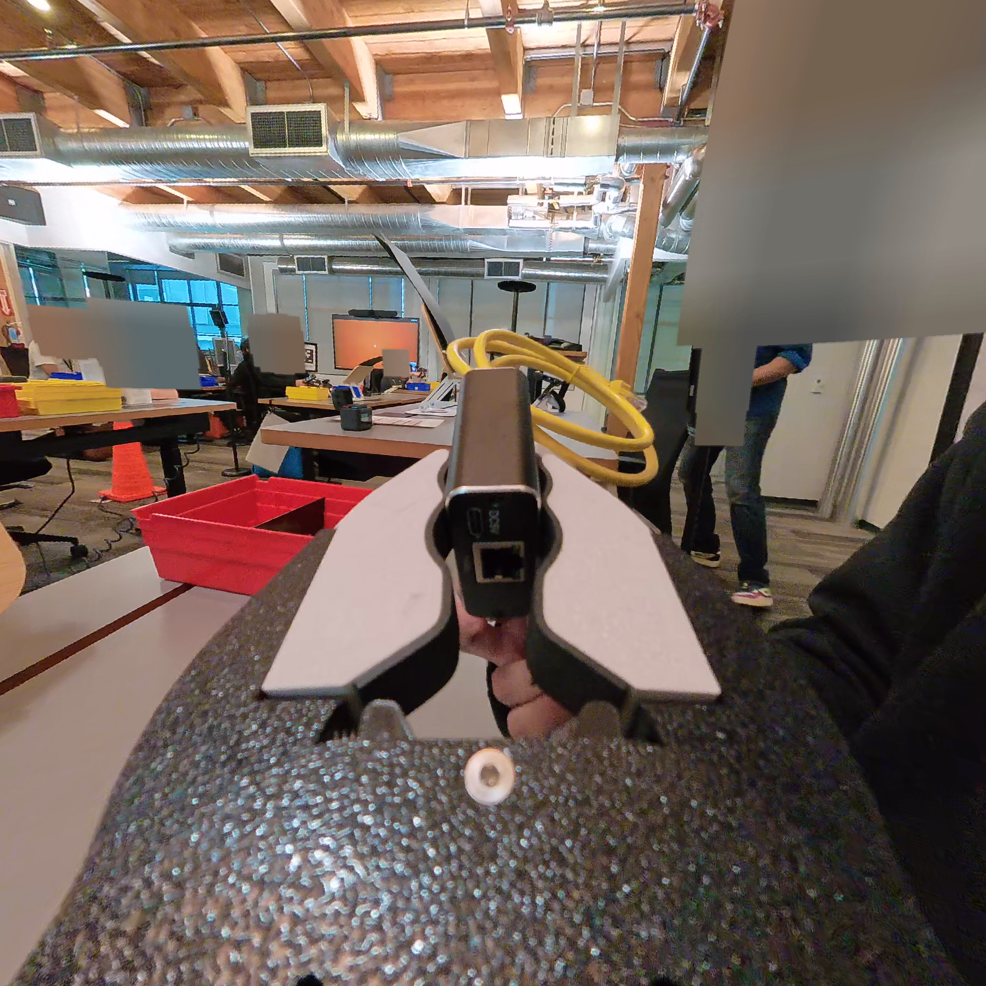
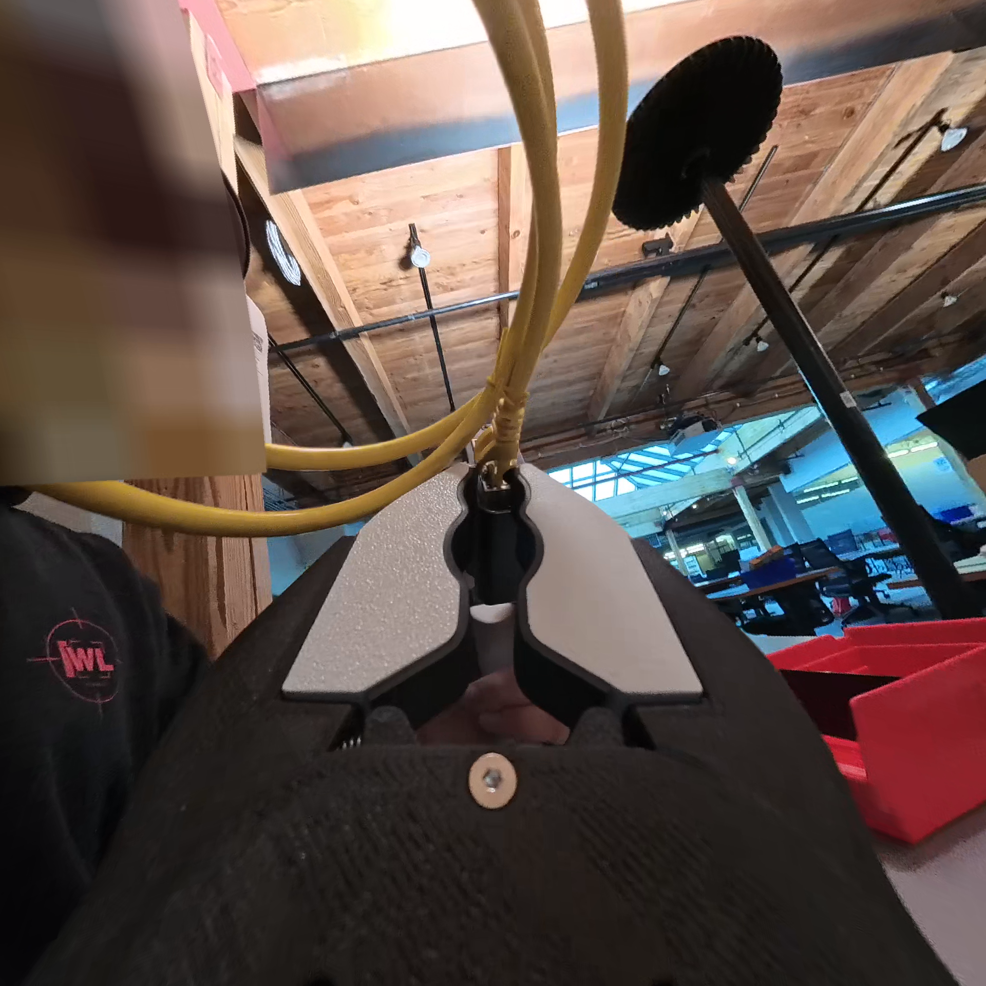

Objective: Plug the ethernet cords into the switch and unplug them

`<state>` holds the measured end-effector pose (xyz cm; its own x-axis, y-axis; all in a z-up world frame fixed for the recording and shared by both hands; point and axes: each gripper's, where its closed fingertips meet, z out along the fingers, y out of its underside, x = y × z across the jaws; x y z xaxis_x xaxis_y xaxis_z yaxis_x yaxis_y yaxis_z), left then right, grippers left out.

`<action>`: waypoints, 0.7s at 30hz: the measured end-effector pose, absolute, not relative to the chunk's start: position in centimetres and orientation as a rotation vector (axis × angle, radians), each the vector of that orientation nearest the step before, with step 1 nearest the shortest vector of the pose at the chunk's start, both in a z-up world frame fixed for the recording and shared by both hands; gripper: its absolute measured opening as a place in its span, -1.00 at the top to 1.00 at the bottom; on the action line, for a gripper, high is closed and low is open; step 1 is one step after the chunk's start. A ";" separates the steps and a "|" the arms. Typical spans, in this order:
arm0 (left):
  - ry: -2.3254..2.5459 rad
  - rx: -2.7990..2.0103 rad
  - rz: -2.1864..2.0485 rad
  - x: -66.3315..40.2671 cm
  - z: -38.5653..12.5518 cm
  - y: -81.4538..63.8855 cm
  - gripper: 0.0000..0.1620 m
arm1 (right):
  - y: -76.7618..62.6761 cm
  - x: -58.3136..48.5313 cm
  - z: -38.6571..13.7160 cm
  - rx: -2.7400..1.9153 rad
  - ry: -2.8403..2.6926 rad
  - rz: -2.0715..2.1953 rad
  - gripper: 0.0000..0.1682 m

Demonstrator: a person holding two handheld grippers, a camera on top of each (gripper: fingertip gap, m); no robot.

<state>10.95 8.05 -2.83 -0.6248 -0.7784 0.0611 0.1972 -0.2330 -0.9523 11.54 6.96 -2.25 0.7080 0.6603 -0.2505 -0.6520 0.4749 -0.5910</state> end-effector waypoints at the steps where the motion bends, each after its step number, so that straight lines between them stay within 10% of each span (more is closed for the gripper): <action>1: 1.369 -0.721 -1.918 10.9 -2.8 8.0 0.68 | 6.9 11.5 -2.2 -0.705 -0.017 0.801 0.83; 21: 1.367 -0.693 -1.945 10.5 -2.6 7.3 0.68 | 6.6 11.1 -1.4 -0.663 -0.102 0.733 0.81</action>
<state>10.54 7.27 -2.64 -0.6470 -0.7607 0.0519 0.2089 -0.2423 -0.9474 11.10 6.55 -1.39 0.7478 0.6495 -0.1375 -0.5871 0.5502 -0.5938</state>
